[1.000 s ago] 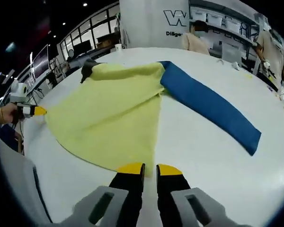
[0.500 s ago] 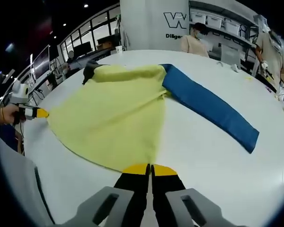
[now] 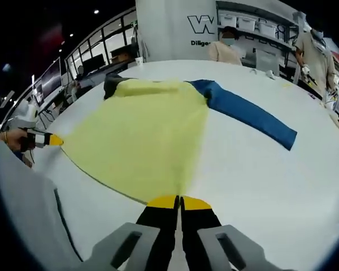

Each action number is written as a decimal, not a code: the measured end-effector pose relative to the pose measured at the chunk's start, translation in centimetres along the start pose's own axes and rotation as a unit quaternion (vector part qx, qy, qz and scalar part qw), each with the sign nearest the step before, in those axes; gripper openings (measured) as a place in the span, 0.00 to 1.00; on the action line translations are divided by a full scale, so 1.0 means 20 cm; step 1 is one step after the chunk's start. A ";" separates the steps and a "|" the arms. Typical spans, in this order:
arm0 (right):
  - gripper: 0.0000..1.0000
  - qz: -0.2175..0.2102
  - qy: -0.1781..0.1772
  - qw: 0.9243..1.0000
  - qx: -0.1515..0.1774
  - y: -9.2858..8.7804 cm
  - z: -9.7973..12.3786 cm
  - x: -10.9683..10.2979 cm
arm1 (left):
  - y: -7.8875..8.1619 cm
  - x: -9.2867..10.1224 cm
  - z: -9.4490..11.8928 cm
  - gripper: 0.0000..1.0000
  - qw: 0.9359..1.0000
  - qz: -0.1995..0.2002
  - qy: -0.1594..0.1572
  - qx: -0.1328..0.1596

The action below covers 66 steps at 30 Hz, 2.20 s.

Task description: Fold the garment on the visible template until the final outline fits inside the template.

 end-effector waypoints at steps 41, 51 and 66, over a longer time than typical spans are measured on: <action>0.05 -0.055 0.003 0.998 -0.002 -0.13 0.20 -0.01 | -0.11 -0.01 0.17 0.08 0.999 -0.035 0.000 0.003; 0.24 -0.057 -0.010 0.997 0.059 0.05 0.17 0.16 | 0.26 -0.24 0.14 0.25 0.995 -0.050 0.065 0.064; 0.42 -0.052 -0.011 0.996 0.071 0.16 0.19 0.18 | 0.96 -0.26 -0.19 0.27 0.985 -0.010 0.030 0.170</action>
Point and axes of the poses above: the point that each gripper's makers call its tool centre point, and the gripper's own axes: z roughly backward along the fingers, x roughly to its right, y roughly out of its top, the point moved 8 cm from there along z, roughly backward along the fingers, and after that the axes turned 11 degrees about z, right-handed, at the moved point
